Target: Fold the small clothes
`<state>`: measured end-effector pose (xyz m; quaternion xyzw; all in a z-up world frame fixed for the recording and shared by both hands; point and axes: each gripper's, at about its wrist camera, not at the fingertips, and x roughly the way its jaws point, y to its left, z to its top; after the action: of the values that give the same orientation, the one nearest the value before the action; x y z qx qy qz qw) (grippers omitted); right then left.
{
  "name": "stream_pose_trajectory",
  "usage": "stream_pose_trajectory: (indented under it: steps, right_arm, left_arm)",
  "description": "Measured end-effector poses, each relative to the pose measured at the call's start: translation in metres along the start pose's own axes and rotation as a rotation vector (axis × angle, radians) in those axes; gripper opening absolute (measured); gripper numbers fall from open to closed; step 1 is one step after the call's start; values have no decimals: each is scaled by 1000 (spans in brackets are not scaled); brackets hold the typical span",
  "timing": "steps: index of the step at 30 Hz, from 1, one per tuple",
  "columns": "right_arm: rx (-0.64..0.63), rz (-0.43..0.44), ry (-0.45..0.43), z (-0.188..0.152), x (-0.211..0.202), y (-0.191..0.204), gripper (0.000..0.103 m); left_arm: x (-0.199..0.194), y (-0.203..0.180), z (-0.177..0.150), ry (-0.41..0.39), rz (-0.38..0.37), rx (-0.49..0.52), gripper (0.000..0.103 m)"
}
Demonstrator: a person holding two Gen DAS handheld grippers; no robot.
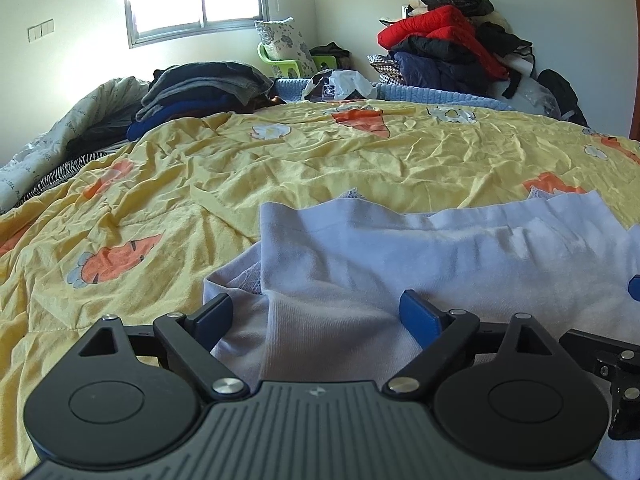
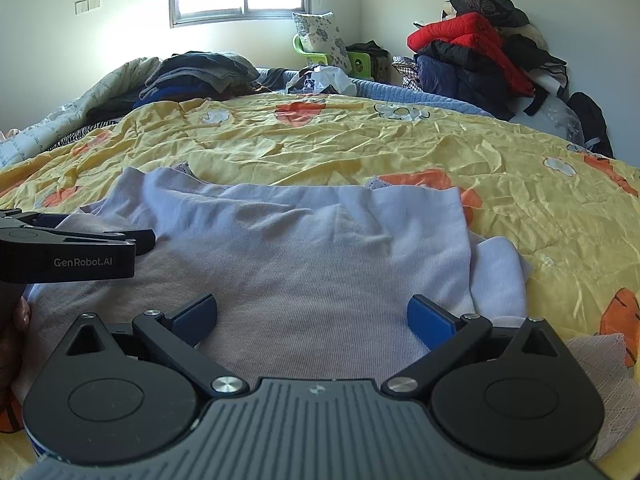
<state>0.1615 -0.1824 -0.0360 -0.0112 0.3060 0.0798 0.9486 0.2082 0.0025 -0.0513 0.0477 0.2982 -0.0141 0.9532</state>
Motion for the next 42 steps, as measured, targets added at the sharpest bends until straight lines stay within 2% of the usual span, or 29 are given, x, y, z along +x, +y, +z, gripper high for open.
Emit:
stream_pose_trajectory:
  steps: [8,19,42]
  right_arm:
    - [7,4,-3,0,-1,-1,102]
    - [46,31,-16,-1,-4,-7,102]
    - [46,30,-16,-1,-4,-7,102]
  left_arm:
    - [-4,-4,-1,-14,55,17,101]
    - [-5,-7,-1,-19,74,43,102]
    - [-3,-3,-1,-8,52,14,102]
